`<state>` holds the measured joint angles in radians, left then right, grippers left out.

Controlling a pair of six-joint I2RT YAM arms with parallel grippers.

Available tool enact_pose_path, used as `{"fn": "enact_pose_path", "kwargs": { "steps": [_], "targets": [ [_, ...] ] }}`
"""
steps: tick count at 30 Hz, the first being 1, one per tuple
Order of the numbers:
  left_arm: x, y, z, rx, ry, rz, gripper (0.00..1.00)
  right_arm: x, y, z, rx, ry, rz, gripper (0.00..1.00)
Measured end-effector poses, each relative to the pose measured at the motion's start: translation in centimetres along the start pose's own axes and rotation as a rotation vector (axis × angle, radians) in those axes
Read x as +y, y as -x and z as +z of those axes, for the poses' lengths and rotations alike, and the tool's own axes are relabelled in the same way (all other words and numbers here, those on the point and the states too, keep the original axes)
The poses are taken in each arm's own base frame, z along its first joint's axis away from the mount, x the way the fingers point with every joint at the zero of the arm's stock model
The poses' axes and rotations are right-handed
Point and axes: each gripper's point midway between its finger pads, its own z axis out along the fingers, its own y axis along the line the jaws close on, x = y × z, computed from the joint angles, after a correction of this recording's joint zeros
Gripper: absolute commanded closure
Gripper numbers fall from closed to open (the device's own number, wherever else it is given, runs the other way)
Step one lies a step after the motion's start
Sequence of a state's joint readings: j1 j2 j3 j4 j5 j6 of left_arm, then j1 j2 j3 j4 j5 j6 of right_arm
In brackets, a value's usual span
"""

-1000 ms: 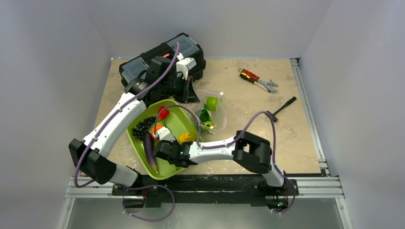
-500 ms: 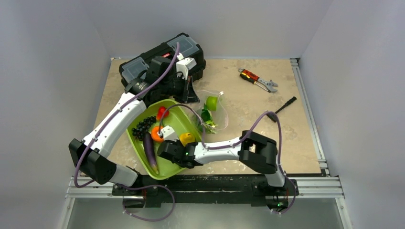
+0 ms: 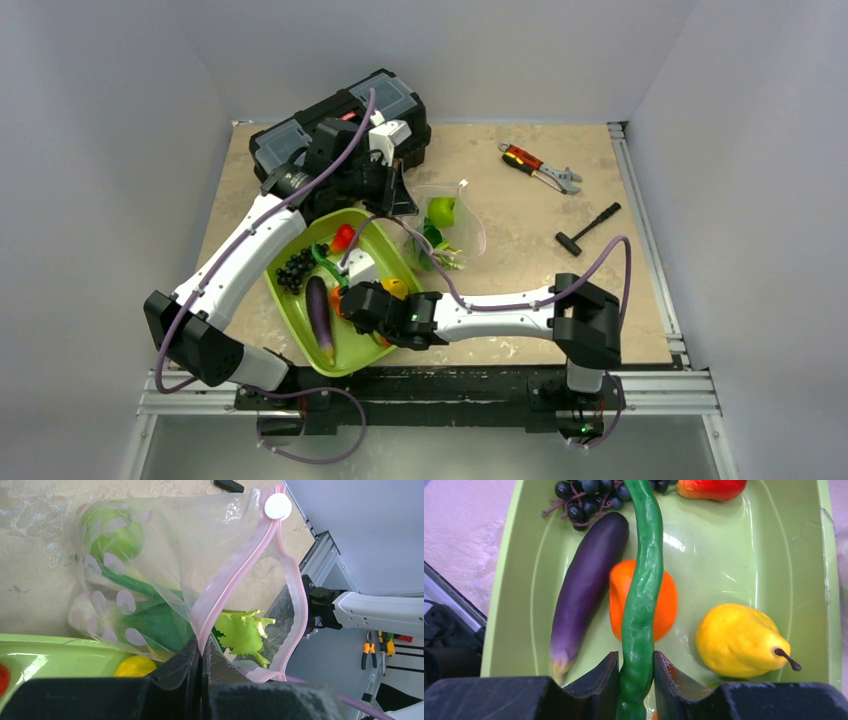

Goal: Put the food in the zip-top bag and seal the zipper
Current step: Pick up the fake vegetable from the bin, then place the fake vegetable in the zipper food storage bag.

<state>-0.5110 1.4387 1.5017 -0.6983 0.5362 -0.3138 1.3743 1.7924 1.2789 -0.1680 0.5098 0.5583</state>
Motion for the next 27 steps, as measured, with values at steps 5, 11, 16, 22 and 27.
{"fn": "enact_pose_path", "kwargs": {
  "steps": [5, 11, 16, 22, 27],
  "targets": [
    [0.0, 0.0, 0.0, 0.0, 0.0, 0.0, 1.0, -0.5, -0.7, -0.2, 0.028, -0.015, -0.022, 1.0],
    [0.0, 0.0, 0.0, -0.001, 0.001, 0.001, 1.0, -0.1, 0.1, -3.6, 0.033, 0.093, -0.066, 1.0],
    [0.1, -0.2, 0.0, 0.007, 0.004, -0.003, 1.0, 1.7, 3.7, -10.2, -0.046, 0.306, -0.109, 1.0],
    [0.1, -0.5, -0.1, 0.018, 0.007, -0.01, 1.0, 1.6, 5.7, -17.7, -0.092, 0.512, -0.189, 1.0],
    [0.3, -0.5, -0.1, 0.018, 0.013, -0.01, 1.0, -1.7, 4.7, -20.8, -0.056, 0.476, -0.228, 1.0]
  ]
}}
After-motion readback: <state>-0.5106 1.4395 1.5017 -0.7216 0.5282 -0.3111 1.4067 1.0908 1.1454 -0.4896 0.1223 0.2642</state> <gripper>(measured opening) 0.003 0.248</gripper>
